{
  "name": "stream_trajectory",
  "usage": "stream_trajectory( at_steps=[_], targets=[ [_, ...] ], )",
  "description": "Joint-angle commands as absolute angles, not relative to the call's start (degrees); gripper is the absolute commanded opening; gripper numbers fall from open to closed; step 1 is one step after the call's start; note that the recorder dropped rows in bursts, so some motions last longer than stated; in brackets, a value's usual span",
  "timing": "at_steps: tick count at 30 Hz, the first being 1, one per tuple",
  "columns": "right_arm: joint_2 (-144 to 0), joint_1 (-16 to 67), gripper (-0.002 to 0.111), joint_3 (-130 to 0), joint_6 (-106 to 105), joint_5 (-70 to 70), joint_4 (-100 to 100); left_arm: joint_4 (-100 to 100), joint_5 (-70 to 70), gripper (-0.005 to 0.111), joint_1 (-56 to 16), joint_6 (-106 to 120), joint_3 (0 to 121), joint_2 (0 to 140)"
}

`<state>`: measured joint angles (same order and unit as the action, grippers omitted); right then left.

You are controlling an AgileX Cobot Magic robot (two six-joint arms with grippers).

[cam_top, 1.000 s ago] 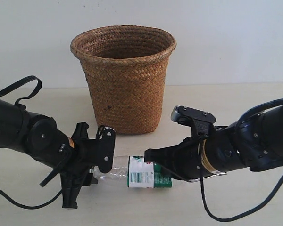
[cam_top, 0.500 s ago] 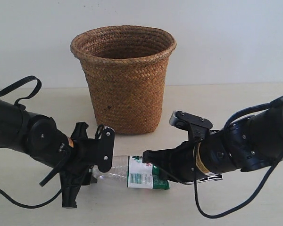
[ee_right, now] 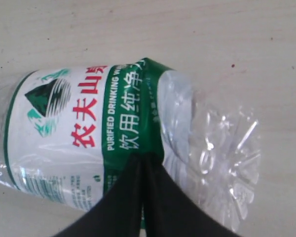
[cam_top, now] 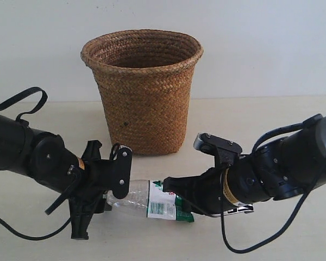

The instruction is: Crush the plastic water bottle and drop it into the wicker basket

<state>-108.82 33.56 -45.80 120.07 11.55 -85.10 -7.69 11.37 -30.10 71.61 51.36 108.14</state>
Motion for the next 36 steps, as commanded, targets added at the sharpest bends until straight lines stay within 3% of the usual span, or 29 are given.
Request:
stream_trajectory(
  at_steps=[1, 18, 36],
  targets=[
    [-113.9, 33.7, 0.000, -43.6, 120.0, 10.4, -87.2, -8.6, 10.9, 0.004, -30.6, 71.5, 51.6, 108.0],
    [-98.2, 33.7, 0.000, -46.0, 119.6, 20.9, -86.3, -8.6, 11.1, 0.004, -30.6, 71.5, 51.6, 108.0],
    [-100.1, 33.8, 0.000, -48.0, 119.1, 21.6, -84.2, -8.6, 11.3, 0.004, -30.6, 71.5, 51.6, 108.0]
  ],
)
